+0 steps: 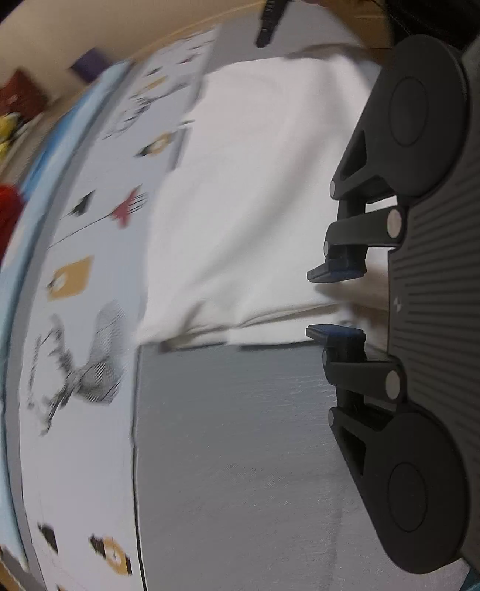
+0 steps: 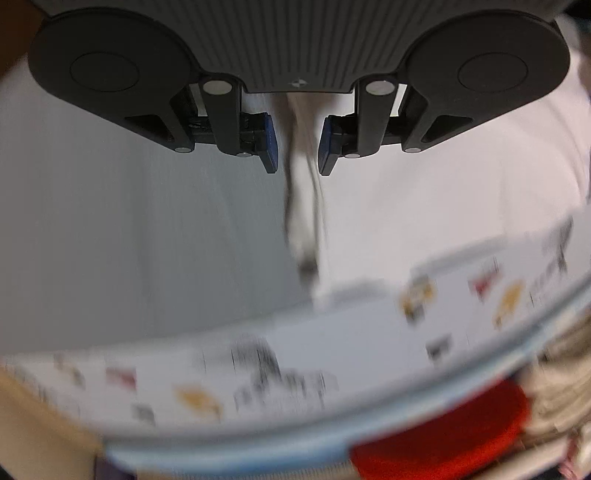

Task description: Fold small clothes

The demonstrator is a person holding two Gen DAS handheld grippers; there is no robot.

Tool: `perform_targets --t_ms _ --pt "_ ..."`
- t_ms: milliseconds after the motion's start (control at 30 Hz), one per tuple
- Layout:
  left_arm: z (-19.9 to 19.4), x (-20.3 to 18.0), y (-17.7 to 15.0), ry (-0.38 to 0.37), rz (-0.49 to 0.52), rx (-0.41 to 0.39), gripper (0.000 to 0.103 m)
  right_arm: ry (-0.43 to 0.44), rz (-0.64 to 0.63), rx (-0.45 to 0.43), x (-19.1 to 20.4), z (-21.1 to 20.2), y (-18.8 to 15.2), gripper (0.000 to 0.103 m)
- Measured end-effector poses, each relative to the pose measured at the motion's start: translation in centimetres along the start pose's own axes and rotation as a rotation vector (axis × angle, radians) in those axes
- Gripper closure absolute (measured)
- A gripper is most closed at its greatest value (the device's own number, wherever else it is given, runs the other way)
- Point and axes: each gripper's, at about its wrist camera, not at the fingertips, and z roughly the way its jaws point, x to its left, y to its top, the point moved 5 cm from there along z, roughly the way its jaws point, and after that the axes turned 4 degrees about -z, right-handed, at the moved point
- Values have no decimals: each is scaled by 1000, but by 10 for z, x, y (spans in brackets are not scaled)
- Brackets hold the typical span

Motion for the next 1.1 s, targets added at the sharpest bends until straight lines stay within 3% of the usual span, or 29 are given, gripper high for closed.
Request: perform_targets --t_ms 67,167,300,333,367,400,500,633,733,800,867,933,1000,1067,1100 --pt "5 -1 1 13 -33 8 76 -7 -8 -37 3 8 15 78" --pt "12 -1 6 14 -66 34 76 -6 24 -25 4 29 29 78" --pt "22 -3 7 9 -52 60 77 3 11 -22 14 52 41 80" --pt "24 -4 6 17 -36 65 85 11 0 -33 18 55 44 84" --pt "26 -6 7 23 -19 68 94 14 -10 -47 21 57 46 100" --pt "29 -6 9 32 -7 64 100 14 -19 -64 23 57 49 101" --pt "24 -5 16 35 -10 6 100 -23 46 -123 15 53 59 102" --pt "35 -2 10 84 9 74 98 -146 64 -148 2 56 63 103" --pt "21 -7 18 99 29 -21 93 -125 82 -72 -2 61 55 101" --pt "8 -8 25 57 8 -86 92 -156 50 -135 -1 45 57 99" --pt "7 -10 27 -19 -30 -75 92 -72 36 -179 6 29 56 99" --pt "17 -19 21 -51 -18 -17 89 77 4 -144 18 24 47 99" --pt "34 -26 11 -9 17 68 78 163 -56 -39 29 30 30 96" --pt "46 -26 3 63 34 121 80 139 -128 118 32 49 7 93" --pt "44 -26 5 58 25 111 79 99 -167 171 31 56 -4 93"
